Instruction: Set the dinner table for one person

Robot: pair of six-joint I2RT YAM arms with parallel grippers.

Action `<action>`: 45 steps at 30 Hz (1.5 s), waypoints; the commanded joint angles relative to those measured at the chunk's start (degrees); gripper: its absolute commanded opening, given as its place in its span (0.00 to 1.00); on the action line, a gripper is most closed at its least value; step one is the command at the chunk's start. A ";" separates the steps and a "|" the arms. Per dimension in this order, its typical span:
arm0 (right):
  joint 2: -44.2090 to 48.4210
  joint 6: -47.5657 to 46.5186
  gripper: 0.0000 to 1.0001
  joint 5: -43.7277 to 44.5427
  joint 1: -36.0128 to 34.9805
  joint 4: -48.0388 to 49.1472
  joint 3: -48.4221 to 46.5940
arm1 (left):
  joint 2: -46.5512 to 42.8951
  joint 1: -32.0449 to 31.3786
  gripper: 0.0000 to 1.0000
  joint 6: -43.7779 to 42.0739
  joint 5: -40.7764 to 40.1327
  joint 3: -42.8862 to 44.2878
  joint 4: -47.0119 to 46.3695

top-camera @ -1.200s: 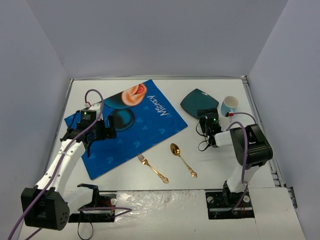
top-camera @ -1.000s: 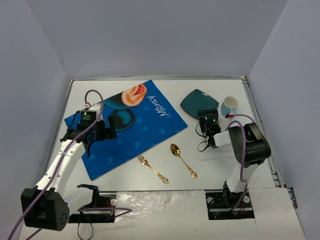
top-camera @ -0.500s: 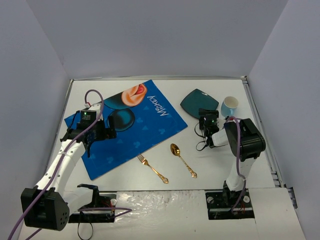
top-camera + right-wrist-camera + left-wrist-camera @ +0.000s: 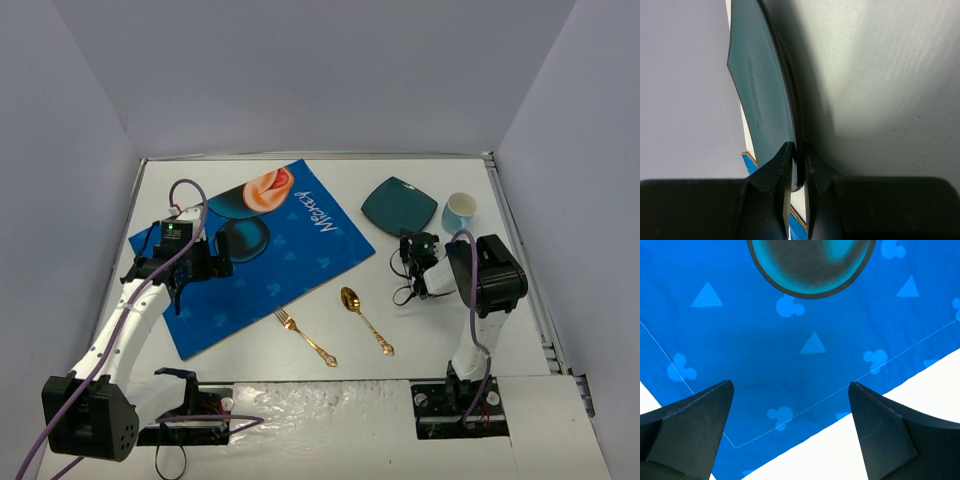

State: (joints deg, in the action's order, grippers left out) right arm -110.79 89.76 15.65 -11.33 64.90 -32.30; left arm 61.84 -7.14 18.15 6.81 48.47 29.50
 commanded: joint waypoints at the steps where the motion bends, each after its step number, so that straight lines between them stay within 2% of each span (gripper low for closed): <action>1: 2.07 0.53 0.00 2.56 0.42 5.03 1.61 | -0.58 -0.33 0.97 -0.84 -0.65 1.72 -2.43; 10: 12.71 -0.96 0.00 1.73 0.34 8.04 6.40 | -0.15 -0.33 0.97 -0.75 -0.31 1.72 -2.43; 17: 23.06 -7.86 0.00 -1.28 0.34 5.45 6.54 | -0.32 -0.37 0.97 -0.04 0.02 1.84 -2.31; 25: 27.44 -15.24 0.00 -12.01 0.01 5.29 3.09 | 0.05 -0.33 0.97 2.08 0.48 7.59 2.00; 31: 23.40 -16.83 0.00 -22.20 -6.08 3.88 -6.24 | 0.78 -0.25 0.97 2.75 -1.09 15.95 9.03; 39: 10.32 -13.14 0.00 -22.66 -20.45 8.86 -18.71 | 0.38 -0.12 0.97 2.12 -9.26 24.35 16.38; 45: -1.05 -10.65 0.00 -25.97 -27.94 10.29 -28.88 | -1.30 0.11 0.97 0.98 -10.97 26.93 18.42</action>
State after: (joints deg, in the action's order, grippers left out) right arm -110.04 75.78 -7.34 -35.62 61.59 -52.67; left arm 62.53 -7.16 20.13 -1.19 72.05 45.92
